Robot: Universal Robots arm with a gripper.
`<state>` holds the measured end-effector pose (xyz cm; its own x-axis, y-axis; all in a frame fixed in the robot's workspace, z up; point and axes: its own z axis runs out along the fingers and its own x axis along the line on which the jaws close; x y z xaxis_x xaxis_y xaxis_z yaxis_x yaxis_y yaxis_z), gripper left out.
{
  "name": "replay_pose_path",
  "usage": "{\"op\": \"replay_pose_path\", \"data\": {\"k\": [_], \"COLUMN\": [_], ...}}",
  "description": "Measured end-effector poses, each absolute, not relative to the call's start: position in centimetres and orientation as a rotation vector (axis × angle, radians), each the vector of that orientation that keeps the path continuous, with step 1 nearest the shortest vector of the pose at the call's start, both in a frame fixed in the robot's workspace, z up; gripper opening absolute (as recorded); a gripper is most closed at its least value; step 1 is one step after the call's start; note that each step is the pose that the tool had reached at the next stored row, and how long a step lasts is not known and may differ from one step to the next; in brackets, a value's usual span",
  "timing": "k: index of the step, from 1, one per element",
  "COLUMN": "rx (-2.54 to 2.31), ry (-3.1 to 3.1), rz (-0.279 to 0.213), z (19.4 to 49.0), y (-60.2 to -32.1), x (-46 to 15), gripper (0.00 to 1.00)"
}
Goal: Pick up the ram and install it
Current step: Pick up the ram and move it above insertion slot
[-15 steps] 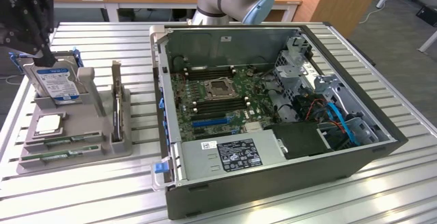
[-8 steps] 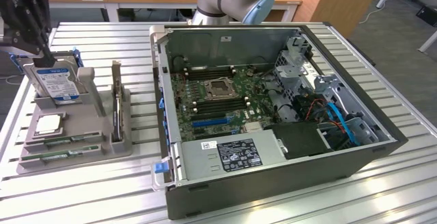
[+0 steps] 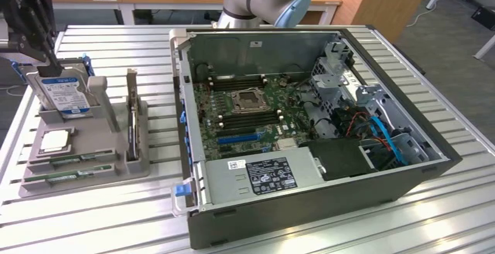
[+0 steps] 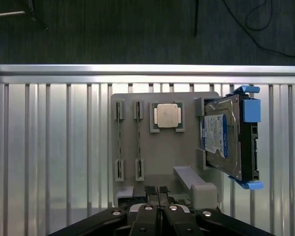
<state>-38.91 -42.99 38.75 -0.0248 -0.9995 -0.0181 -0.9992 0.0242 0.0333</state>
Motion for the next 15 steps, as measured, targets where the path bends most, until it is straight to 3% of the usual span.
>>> {"op": "replay_pose_path", "data": {"k": [10, 12, 14, 15], "rx": [2.187, 2.187, 2.186, 2.187], "ry": [-2.241, -2.241, -2.241, -2.241], "rz": [-0.057, -0.057, -0.057, -0.057], "z": [38.75, 38.75, 38.75, 38.75], "y": [-42.99, -42.99, -42.99, -42.99], "x": [-38.91, -38.91, -38.91, -38.91], "gripper": [0.11, 0.23, 0.23, 0.3]}}
